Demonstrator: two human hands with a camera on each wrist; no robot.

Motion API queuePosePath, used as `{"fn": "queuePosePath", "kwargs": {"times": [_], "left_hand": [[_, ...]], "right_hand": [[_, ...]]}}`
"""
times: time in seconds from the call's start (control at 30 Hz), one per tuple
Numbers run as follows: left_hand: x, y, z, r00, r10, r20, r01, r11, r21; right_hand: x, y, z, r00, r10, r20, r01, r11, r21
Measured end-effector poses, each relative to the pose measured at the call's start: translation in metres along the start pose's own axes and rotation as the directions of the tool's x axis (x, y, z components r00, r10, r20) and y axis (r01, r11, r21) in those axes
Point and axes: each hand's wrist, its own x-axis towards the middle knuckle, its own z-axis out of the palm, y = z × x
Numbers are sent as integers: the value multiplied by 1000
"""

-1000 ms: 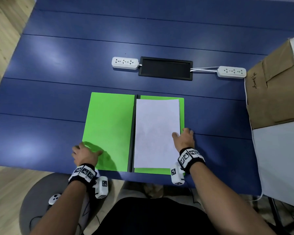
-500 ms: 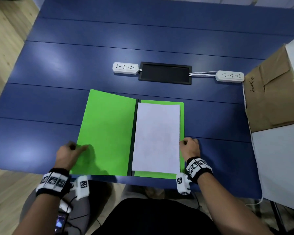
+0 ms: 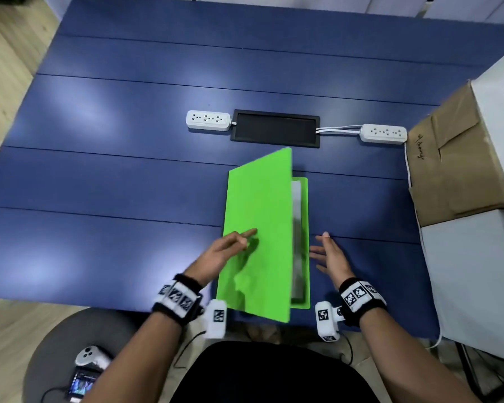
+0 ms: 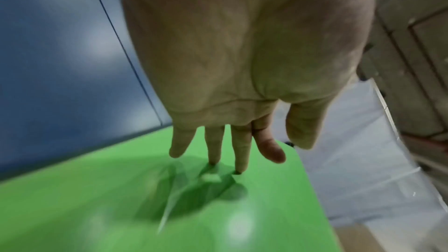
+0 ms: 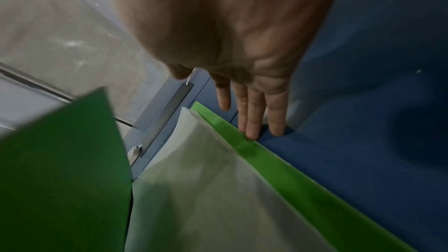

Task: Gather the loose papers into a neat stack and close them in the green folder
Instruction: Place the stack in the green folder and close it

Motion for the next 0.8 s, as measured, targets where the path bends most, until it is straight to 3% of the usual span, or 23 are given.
{"fn": "queuePosePath", "kwargs": {"times": [0.17,0.23,0.27,0.3,0.37,0.43,0.5,0.6,0.73,0.8], "left_hand": [[42,-32,40,977,-191,91,152,934,323],[43,-39,45,991,-130,-1,123,936,329],[44,-45,45,989,-58,-138,104,931,350],[44,-50,42,951,9,-308,112,920,375],[41,-63,32,800,13,-599,268,887,377],[39,-72,23,694,-164,-701,436,871,228],[40,-79,19,637,-305,-708,519,848,101],[46,-84,14,620,-364,-695,596,795,115],[47,-78,9,639,-352,-684,567,816,111],[43,-76,0,625,-317,-714,554,824,119]], "right_hand": [[-15,-2,-3,999,0,51,1,1000,-10],[-19,-2,0,997,-38,67,41,998,-53],[-19,-1,2,995,-63,73,68,995,-79],[-17,3,2,995,-75,73,83,990,-116],[1,23,-2,995,-83,63,93,982,-165],[21,45,-6,992,-101,74,113,977,-182],[14,38,0,991,-97,87,112,977,-180],[7,29,7,991,-114,68,126,972,-197],[4,19,17,987,-126,95,146,959,-244],[-4,9,26,978,-171,118,202,915,-348]]}}
